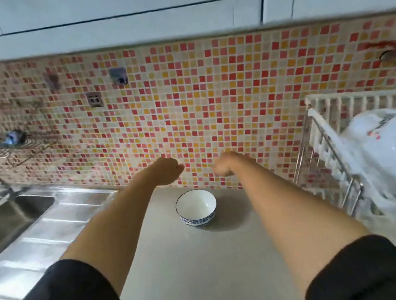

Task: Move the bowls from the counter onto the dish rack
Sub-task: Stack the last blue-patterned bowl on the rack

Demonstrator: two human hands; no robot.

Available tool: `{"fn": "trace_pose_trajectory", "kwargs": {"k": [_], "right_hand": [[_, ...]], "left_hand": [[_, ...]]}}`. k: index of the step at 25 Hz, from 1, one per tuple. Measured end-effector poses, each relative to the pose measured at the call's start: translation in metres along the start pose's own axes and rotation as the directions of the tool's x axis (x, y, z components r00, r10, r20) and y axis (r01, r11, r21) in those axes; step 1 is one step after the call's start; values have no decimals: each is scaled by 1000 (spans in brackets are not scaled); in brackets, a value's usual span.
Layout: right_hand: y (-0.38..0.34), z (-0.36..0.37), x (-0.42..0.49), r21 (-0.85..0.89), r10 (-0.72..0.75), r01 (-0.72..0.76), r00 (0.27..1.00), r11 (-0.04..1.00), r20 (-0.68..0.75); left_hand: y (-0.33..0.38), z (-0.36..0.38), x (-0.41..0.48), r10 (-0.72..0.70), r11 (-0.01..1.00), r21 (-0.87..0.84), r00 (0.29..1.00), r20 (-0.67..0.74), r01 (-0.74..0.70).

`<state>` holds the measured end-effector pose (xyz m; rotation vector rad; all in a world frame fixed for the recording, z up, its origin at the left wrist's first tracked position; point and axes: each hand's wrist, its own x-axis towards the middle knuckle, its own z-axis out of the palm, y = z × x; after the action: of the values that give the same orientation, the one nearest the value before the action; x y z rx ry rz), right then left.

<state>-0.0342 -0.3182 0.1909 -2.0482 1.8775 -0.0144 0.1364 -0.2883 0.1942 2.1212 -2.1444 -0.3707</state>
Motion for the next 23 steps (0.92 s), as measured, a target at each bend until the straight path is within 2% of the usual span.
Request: {"fn": "trace_pose_trajectory", "kwargs": {"k": [3,8,12,14,18,23], "right_hand": [[13,75,27,169,156,-147,987,975,-38],[21,165,75,366,289,-266,957,892,-9],[16,211,112,605,367,-374,919,703,143],[11,230,126,701,381,-385,908,601,173],[5,242,135,698,381,-409,901,587,208],[9,224,114,691,274,-324,944,646,186]], "left_hand": [[-45,58,19,-91,993,-75,993,77,96],[-73,145,51,-189,953,-209,970,151,218],[-70,193,69,-304,855,-387,938,165,346],[-70,208,79,-333,811,-442,924,189,383],[-71,223,91,-321,768,-530,932,166,359],[-78,212,87,-400,756,-488,898,182,436]]}}
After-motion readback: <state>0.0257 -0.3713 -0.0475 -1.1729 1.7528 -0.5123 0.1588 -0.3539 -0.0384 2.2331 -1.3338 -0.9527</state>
